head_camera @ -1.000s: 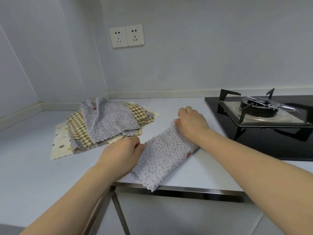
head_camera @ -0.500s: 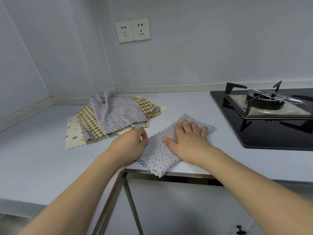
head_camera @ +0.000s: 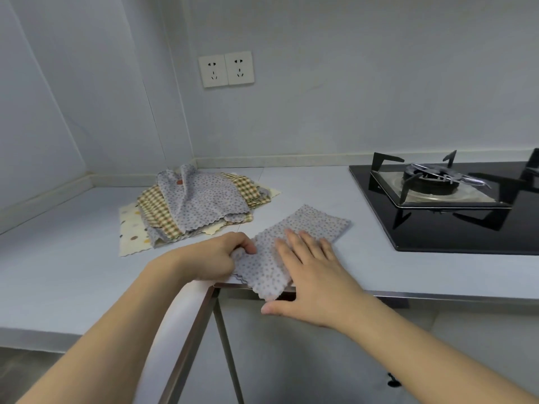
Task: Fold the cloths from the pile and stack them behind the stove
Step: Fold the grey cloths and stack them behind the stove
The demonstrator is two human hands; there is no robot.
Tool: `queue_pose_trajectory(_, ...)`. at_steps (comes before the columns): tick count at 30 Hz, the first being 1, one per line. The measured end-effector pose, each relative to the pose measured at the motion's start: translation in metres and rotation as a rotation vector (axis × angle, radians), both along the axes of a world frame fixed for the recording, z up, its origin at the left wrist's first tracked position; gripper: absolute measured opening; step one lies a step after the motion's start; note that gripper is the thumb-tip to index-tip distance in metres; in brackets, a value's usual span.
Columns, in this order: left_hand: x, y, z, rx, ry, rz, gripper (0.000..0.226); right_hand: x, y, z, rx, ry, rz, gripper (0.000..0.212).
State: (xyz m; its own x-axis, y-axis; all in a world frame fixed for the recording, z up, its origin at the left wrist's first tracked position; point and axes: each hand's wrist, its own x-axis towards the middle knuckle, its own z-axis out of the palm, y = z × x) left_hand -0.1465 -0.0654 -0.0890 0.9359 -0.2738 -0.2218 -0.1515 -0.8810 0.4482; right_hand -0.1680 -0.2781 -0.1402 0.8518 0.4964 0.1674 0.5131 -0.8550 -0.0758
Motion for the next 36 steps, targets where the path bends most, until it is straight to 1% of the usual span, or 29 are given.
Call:
queue_pose_trajectory(1, -0.004, 0.003, 0.003, 0.008, 0.036, -0.019, 0.059, -0.004, 0.0, -0.004, 0.041, -0.107, 0.048, 0.096)
queue_pose_trajectory(3, -0.012, 0.008, 0.008, 0.037, 0.077, -0.046, 0.065, -0.011, -0.001, -0.012, 0.123, -0.262, 0.152, 0.053)
queue_pose_trajectory(4, -0.015, 0.009, 0.01, 0.048, 0.083, -0.048, 0.066, -0.014, -0.001, -0.014, 0.167, -0.283, 0.175, 0.039)
queue_pose_trajectory(6, -0.021, 0.009, 0.012, 0.035, 0.113, -0.03, 0.064, -0.019, -0.002, -0.013, 0.253, -0.28, 0.167, 0.019)
queue_pose_trajectory(7, -0.023, 0.009, 0.013, 0.026, 0.133, -0.022, 0.063, -0.02, -0.003, -0.011, 0.295, -0.283, 0.156, 0.016)
queue_pose_trajectory(9, -0.026, 0.009, 0.011, 0.033, 0.124, -0.021, 0.058, -0.023, -0.003, -0.004, 0.383, -0.27, 0.124, 0.022)
queue_pose_trajectory(10, -0.026, 0.009, 0.011, 0.038, 0.09, -0.019, 0.052, -0.025, -0.004, 0.0, 0.449, -0.237, 0.095, 0.021)
queue_pose_trajectory(12, -0.025, 0.006, 0.009, 0.03, -0.032, 0.003, 0.032, -0.027, -0.008, 0.006, 0.595, -0.129, 0.028, 0.016)
queue_pose_trajectory(13, -0.024, 0.004, 0.009, -0.006, -0.096, 0.025, 0.023, -0.027, -0.01, 0.01, 0.664, -0.086, -0.007, 0.017)
queue_pose_trajectory(14, -0.021, 0.003, 0.008, -0.077, -0.132, 0.056, 0.018, -0.026, -0.012, 0.014, 0.722, -0.039, -0.037, 0.021)
queue_pose_trajectory(15, -0.02, 0.0, 0.008, -0.19, -0.132, 0.098, 0.017, -0.023, -0.015, 0.016, 0.775, 0.012, -0.06, 0.023)
queue_pose_trajectory(18, -0.014, -0.013, 0.01, -0.588, -0.012, 0.19, 0.018, -0.008, -0.023, 0.024, 0.891, 0.135, -0.123, 0.028)
queue_pose_trajectory(20, -0.004, -0.023, 0.01, -0.708, 0.009, 0.208, 0.019, 0.004, -0.03, 0.028, 0.89, 0.135, -0.174, 0.03)
queue_pose_trajectory(22, 0.013, -0.033, 0.009, -0.739, -0.017, 0.256, 0.019, 0.018, -0.036, 0.032, 0.851, 0.111, -0.231, 0.03)
queue_pose_trajectory(24, 0.034, -0.047, 0.005, -0.703, -0.075, 0.337, 0.019, 0.034, -0.042, 0.035, 0.782, 0.078, -0.286, 0.033)
queue_pose_trajectory(26, 0.055, -0.063, -0.001, -0.59, -0.187, 0.39, 0.019, 0.05, -0.048, 0.035, 0.667, 0.056, -0.331, 0.036)
queue_pose_trajectory(28, 0.071, -0.077, -0.009, -0.411, -0.298, 0.379, 0.025, 0.063, -0.053, 0.031, 0.538, 0.039, -0.368, 0.036)
queue_pose_trajectory(30, 0.08, -0.085, -0.02, -0.165, -0.374, 0.347, 0.028, 0.072, -0.057, 0.023, 0.444, 0.017, -0.397, 0.032)
queue_pose_trajectory(32, 0.083, -0.089, -0.031, 0.045, -0.478, 0.337, 0.025, 0.075, -0.058, 0.014, 0.4, -0.033, -0.412, 0.026)
queue_pose_trajectory(34, 0.084, -0.094, -0.036, 0.136, -0.568, 0.319, 0.02, 0.076, -0.058, 0.008, 0.398, -0.079, -0.421, 0.023)
queue_pose_trajectory(36, 0.084, -0.098, -0.037, 0.19, -0.592, 0.304, 0.02, 0.079, -0.059, 0.007, 0.414, -0.086, -0.461, 0.024)
